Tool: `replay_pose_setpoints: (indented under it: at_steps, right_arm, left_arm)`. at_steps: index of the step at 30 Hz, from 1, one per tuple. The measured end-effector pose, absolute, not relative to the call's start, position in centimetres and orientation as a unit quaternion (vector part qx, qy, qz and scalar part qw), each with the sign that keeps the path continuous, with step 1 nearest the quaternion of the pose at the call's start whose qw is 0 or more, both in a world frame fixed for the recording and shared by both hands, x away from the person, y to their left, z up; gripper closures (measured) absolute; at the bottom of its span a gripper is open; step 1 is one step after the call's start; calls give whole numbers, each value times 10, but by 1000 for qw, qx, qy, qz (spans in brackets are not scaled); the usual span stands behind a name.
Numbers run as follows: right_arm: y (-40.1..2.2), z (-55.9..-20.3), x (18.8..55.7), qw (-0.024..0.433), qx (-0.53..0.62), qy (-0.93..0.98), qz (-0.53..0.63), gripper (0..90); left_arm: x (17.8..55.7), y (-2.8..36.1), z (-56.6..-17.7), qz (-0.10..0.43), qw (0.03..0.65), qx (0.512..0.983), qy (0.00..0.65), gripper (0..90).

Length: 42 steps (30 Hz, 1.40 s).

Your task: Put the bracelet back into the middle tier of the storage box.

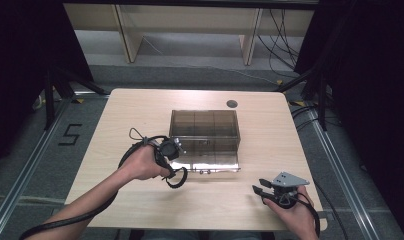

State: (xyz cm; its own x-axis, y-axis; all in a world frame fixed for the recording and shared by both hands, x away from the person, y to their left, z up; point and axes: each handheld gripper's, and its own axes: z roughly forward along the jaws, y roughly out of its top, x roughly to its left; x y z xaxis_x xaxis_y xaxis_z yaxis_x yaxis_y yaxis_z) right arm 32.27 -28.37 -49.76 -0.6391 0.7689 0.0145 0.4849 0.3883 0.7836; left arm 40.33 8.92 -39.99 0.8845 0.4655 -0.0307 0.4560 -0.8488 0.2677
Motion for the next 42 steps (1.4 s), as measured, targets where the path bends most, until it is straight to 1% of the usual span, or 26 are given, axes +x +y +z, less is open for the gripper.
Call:
replay_pose_setpoints:
  at_steps: [17, 20, 22, 25, 26, 27, 33, 35, 36, 42]
  right_arm:
    - [-284, -498, 323, 170, 389, 814, 398, 601]
    - [-285, -498, 323, 180, 385, 814, 396, 600]
    - [-284, -498, 322, 172, 390, 813, 397, 600]
    - [-285, -499, 323, 175, 381, 813, 403, 600]
    - [-286, -499, 323, 172, 381, 815, 402, 600]
    - [-286, -498, 323, 160, 383, 817, 401, 600]
    - [-286, -498, 323, 161, 383, 817, 400, 598]
    - [-286, -498, 323, 162, 388, 813, 402, 597]
    - [-287, -497, 322, 176, 390, 811, 398, 597]
    - [-287, -497, 320, 169, 404, 806, 399, 597]
  left_arm:
    - [412, 83, -393, 27, 143, 960, 237, 769]
    - [413, 82, -392, 29, 149, 958, 242, 769]
    - [415, 81, -392, 30, 145, 960, 237, 769]
    - [416, 80, -392, 32, 149, 959, 240, 769]
    - [416, 79, -392, 33, 151, 958, 243, 769]
    - [418, 79, -391, 32, 145, 961, 233, 769]
    - [419, 75, -390, 33, 153, 958, 241, 769]
    - [423, 75, -386, 34, 140, 964, 223, 769]
    - [424, 74, -385, 36, 140, 963, 226, 769]
    - [429, 69, -386, 40, 151, 959, 236, 769]
